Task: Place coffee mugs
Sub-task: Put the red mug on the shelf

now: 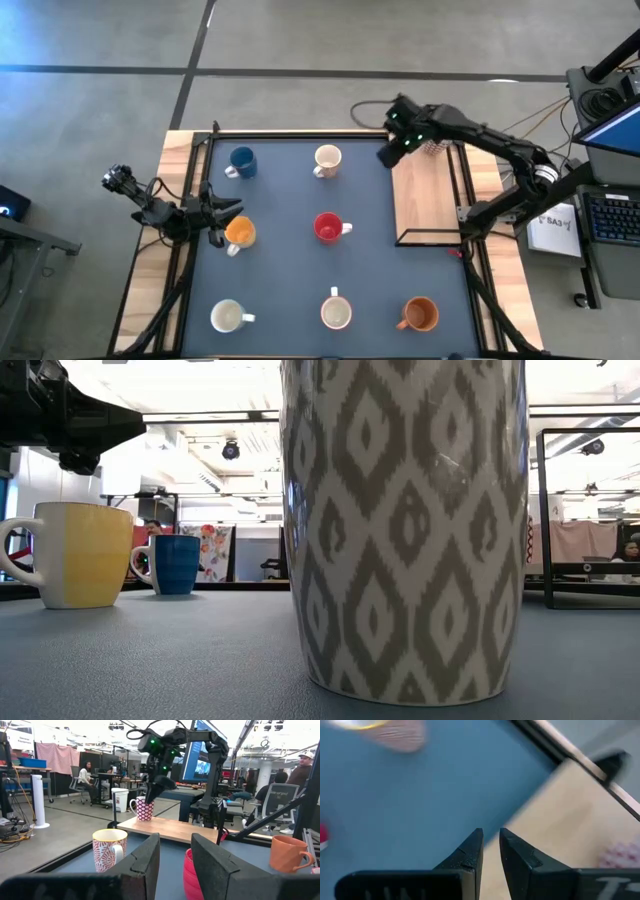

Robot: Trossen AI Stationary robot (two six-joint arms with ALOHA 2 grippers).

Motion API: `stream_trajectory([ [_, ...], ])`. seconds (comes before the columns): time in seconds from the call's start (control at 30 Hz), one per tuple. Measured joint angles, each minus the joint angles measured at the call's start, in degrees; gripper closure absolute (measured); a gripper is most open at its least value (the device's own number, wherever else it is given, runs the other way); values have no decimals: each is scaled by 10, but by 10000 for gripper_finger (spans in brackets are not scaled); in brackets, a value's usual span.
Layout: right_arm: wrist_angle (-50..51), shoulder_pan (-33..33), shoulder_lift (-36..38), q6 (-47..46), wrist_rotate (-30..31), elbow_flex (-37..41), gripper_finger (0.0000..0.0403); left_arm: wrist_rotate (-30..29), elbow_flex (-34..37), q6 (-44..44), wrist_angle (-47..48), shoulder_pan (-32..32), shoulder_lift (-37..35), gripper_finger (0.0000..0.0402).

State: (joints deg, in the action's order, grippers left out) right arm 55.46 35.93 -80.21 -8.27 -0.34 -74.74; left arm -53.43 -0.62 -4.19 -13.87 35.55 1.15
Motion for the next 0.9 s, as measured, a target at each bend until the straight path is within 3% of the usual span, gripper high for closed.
stream_trajectory([
  [0.2, -67, -102, -21, -13, -42, 0, 351, 0, 0, 0, 0, 0, 0, 306],
  [0.5, -145, -224, -63, -103, -46, 0, 351, 0, 0, 0, 0, 0, 0, 306],
  [0.9, -164, -297, -145, -159, -42, -30, 355, 0, 0, 0, 3, 0, 0, 306],
])
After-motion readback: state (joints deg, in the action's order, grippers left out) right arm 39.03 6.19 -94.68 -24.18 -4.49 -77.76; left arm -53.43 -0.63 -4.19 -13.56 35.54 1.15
